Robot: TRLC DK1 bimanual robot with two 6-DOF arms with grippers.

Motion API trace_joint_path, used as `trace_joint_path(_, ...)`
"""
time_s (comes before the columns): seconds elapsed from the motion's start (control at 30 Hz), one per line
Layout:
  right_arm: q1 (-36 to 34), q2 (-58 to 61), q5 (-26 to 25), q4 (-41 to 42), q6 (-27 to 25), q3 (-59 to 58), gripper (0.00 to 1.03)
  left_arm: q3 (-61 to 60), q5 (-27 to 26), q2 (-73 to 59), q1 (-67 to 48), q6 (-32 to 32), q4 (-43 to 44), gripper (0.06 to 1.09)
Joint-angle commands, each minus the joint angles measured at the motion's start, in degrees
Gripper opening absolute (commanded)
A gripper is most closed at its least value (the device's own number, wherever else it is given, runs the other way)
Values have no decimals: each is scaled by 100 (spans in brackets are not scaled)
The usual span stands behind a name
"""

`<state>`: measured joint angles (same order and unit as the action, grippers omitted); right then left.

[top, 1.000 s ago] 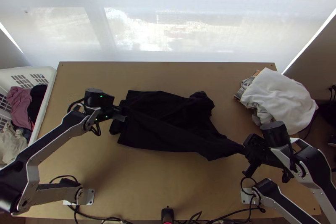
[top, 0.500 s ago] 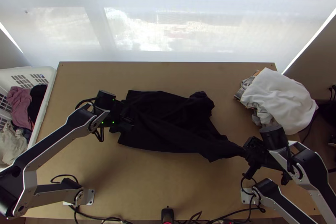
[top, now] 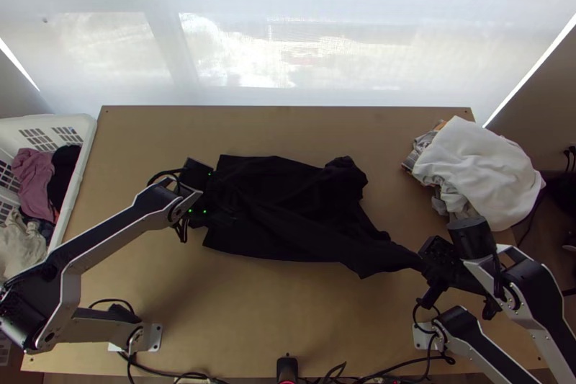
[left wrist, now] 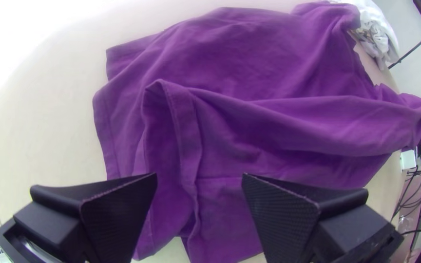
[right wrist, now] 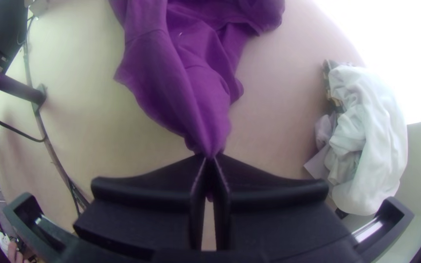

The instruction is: Fold the t-shirt

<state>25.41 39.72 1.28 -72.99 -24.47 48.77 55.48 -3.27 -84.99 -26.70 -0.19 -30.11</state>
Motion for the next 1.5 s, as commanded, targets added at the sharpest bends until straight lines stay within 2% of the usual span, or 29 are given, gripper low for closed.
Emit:
trace_joint_path(0.0, -54, -44, -5, -49, 12, -8, 3, 191, 54, -299, -46, -43, 49, 91)
trace_joint_path(0.23, -80, -44, -31, -49, 12, 1, 3, 314, 46, -492, -134, -69, 31, 90)
trace_joint_path(0.33, -80, -44, -49, -49, 12, 18, 3, 358, 46, -492, -187, -131, -4, 83)
trace_joint_path(0.43, -89, -44, -58, -49, 4, 27, 3, 367, 54, -475, -239, -166, -65, 83)
trace_joint_path(0.47, -89, -35, -58, -49, 12, 27, 3, 349, 54, -492, -239, -157, -74, 81)
trace_joint_path(0.53, -98, -26, -58, -31, 12, 27, 3, 323, 46, -589, -222, -122, -83, 67)
trace_joint_path(0.57, -98, -26, -58, -31, 12, 36, 3, 314, 46, -633, -213, -122, -118, 63)
trace_joint_path(0.73, -106, -17, -66, -22, 4, 44, 3, 235, 46, -650, -231, -175, -206, 62)
trace_joint_path(0.97, -124, -17, -75, 13, -5, 53, 3, 235, 46, -483, -108, -131, -311, 9)
trace_joint_path(1.17, -150, -9, -110, 110, -32, 124, 3, 323, 46, 290, 174, -104, -856, 9)
trace_joint_path(1.47, -133, 308, -110, 171, -76, 783, 3, 525, -7, 2162, 771, 230, -1981, 9)
